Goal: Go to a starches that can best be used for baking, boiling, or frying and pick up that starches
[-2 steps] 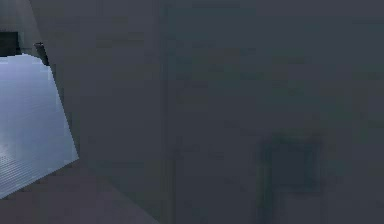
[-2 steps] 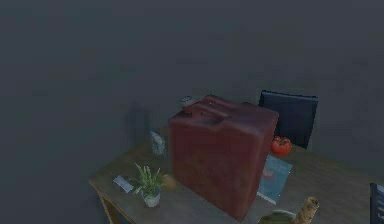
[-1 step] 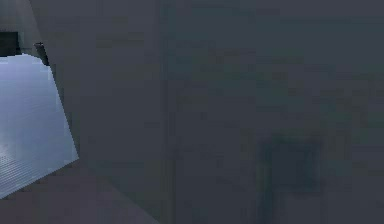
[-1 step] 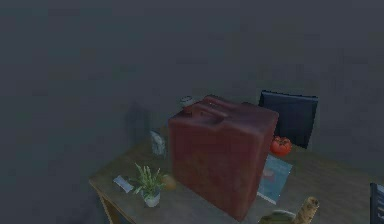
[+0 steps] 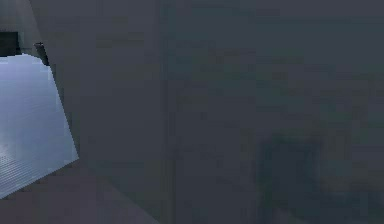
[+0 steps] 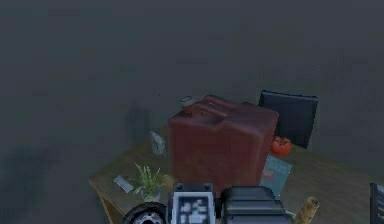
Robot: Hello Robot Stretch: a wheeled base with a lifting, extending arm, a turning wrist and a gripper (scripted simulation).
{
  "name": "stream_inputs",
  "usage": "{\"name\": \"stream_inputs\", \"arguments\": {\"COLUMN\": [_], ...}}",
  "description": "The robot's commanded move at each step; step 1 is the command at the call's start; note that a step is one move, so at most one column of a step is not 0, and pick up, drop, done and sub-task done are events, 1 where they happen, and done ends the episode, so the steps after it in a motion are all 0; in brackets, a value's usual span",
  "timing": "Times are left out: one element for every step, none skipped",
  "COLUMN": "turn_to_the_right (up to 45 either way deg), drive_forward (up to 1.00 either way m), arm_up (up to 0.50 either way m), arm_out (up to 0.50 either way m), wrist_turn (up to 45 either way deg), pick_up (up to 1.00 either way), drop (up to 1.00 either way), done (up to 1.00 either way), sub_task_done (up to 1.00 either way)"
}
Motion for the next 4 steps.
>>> {"name": "stream_inputs", "arguments": {"turn_to_the_right": [0.0,0.0,0.0,0.0], "drive_forward": [0.0,0.0,0.0,0.0], "arm_up": [0.0,0.0,0.0,0.0], "arm_out": [0.22,0.0,0.0,0.0], "wrist_turn": [0.0,45.0,45.0,45.0], "pick_up": [0.0,0.0,0.0,0.0], "drop": [0.0,0.0,0.0,0.0], "done": [0.0,0.0,0.0,0.0], "sub_task_done": [0.0,0.0,0.0,0.0]}}
